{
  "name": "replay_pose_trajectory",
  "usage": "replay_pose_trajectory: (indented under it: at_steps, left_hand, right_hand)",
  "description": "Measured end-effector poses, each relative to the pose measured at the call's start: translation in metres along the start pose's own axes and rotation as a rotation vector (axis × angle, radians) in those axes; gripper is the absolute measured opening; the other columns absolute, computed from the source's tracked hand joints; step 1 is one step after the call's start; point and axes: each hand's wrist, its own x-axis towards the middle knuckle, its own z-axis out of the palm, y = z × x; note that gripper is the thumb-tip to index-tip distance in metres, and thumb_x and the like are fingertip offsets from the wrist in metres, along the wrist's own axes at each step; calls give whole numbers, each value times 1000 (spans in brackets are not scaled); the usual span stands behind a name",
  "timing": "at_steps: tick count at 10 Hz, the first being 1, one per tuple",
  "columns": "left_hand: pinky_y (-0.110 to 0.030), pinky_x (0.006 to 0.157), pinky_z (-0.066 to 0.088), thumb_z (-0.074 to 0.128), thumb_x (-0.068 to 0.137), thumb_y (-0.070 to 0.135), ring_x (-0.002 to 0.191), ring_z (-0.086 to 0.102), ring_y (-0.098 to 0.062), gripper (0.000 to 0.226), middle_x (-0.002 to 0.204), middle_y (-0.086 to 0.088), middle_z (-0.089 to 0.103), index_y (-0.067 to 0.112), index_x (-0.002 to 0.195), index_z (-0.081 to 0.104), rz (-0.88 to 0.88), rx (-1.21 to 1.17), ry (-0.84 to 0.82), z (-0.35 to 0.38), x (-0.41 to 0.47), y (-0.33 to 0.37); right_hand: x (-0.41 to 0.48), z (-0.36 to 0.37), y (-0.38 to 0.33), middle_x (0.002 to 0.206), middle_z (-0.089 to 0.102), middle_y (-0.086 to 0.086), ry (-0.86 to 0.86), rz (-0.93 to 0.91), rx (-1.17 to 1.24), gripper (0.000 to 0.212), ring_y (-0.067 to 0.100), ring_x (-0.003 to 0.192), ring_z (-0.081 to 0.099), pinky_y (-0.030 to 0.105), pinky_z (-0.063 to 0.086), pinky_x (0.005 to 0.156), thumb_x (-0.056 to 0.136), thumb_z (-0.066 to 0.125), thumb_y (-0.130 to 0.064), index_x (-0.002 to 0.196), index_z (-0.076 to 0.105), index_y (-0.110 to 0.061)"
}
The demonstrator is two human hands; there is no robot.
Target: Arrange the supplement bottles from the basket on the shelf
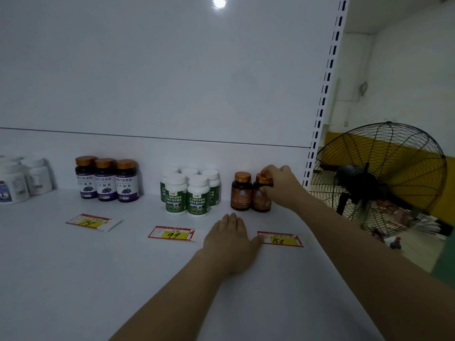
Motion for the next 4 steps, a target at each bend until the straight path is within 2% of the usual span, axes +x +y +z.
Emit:
replay_pose_trajectory:
  at_steps: [1, 2, 3, 4]
  left_hand:
    - [-35, 117, 0, 10, 97, 56, 146, -4, -23, 74, 159, -11, -5, 6, 150, -2, 2, 0, -1, 1, 0, -1]
    - [-35, 118, 0, 8, 96, 57, 146, -4, -22, 74, 159, -10, -5, 6, 150, -1, 1, -24, -3, 2, 1, 0]
    - [-37, 119, 4, 9, 97, 55, 146, 0, -24, 72, 159, -12, 0, 6, 150, 3, -12, -52, -2, 1, 2, -1]
    - [-41, 116, 19, 22, 99, 48, 143, 17, -31, 62, 155, -15, 19, 12, 149, 21, -38, -43, 43, -10, 5, -3]
  right_hand:
    - [-1, 3, 3, 126, 42, 20, -9, 11, -2, 49, 34, 112, 48, 29, 38, 86, 89, 58, -12, 135, 40, -11]
    - [-3, 1, 1, 135, 42, 22, -75, 64, -14, 62, 36, 121, 45, 36, 41, 95, 90, 56, -13, 146, 28, -13]
    - [-6, -7, -3, 138, 40, 21, -106, 82, -63, 69, 35, 125, 43, 37, 40, 97, 89, 62, -22, 147, 25, -12]
    - [-14, -30, -15, 139, 42, 17, -168, 87, -144, 66, 31, 126, 43, 32, 40, 92, 89, 62, -26, 145, 29, -10]
